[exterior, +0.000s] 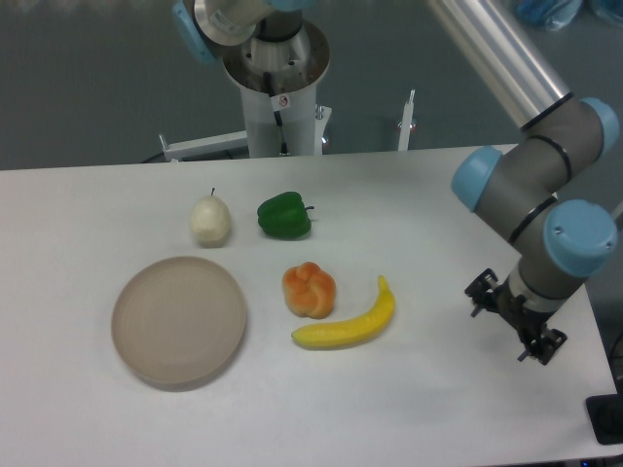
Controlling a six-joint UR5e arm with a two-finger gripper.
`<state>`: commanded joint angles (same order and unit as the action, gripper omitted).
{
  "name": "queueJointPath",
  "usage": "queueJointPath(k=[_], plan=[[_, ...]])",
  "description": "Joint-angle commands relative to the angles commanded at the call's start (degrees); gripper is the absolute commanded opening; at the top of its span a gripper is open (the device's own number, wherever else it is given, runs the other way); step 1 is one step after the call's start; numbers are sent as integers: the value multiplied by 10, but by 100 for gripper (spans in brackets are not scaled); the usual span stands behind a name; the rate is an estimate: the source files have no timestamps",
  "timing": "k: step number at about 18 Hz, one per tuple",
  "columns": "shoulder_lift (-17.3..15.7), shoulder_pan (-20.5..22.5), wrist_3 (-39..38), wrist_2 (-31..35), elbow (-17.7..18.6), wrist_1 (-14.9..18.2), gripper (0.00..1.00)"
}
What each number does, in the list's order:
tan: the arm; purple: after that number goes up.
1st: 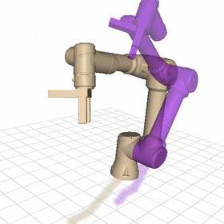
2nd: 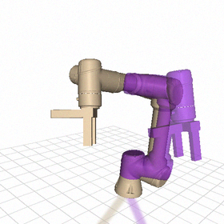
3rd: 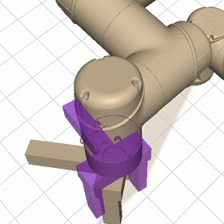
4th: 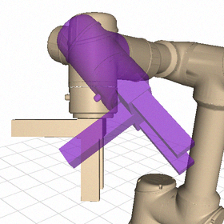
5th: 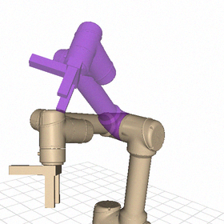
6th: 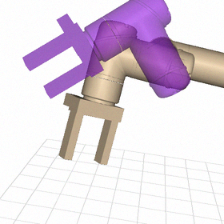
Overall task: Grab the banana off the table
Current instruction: 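Move the open gripper over the yellow banana and lower it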
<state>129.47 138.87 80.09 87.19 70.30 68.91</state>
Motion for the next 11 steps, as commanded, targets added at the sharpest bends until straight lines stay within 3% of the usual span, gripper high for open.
queueJointPath(k=[5, 11], plan=[[-20, -41, -34, -2, 32, -1, 100], [-24, -79, -63, -6, 40, -8, 100]])
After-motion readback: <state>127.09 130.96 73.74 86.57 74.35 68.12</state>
